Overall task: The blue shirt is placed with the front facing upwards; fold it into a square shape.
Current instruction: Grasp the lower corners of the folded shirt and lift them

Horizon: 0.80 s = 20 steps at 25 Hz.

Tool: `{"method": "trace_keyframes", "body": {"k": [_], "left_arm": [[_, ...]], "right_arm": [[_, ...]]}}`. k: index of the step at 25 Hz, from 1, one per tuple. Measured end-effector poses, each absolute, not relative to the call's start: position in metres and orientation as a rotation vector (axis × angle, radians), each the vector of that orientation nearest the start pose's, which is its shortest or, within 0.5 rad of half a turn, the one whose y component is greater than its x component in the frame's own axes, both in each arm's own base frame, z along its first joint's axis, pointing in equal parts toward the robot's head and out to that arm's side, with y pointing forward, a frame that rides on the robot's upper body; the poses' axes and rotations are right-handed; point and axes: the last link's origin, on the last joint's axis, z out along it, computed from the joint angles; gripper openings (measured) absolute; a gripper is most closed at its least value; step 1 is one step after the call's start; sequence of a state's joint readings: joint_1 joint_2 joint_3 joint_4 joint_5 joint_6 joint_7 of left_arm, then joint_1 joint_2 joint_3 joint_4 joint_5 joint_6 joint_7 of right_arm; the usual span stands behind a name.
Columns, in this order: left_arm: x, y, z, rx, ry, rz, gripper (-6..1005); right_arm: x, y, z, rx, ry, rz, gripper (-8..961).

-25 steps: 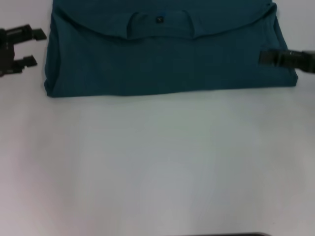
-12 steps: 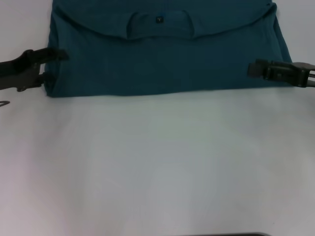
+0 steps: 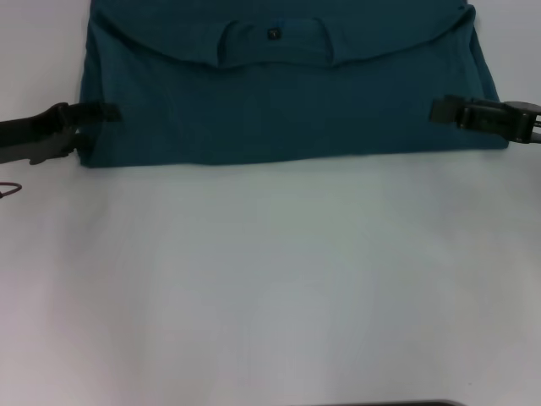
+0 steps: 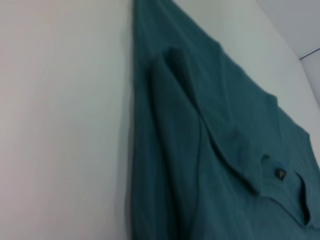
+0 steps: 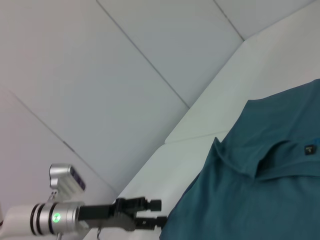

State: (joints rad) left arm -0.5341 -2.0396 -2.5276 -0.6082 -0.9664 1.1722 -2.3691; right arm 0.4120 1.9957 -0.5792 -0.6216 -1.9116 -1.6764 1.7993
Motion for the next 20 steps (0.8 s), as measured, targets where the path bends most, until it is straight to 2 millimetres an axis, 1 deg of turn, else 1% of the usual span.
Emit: {"method": "trace_keyframes", "body": {"k": [9,20], "left_arm": [[-0.328,0.356,0.010,2.444,2.435,0.769,822],[-0.319,0.360,0.001,2.479,2.390,0.711,810]], "right_arm": [[0.305,0.300,0.049,-2.429,1.318,0.970,895],[0.306,0.298,0.048,-2.427,1.329,0.974,894]]}}
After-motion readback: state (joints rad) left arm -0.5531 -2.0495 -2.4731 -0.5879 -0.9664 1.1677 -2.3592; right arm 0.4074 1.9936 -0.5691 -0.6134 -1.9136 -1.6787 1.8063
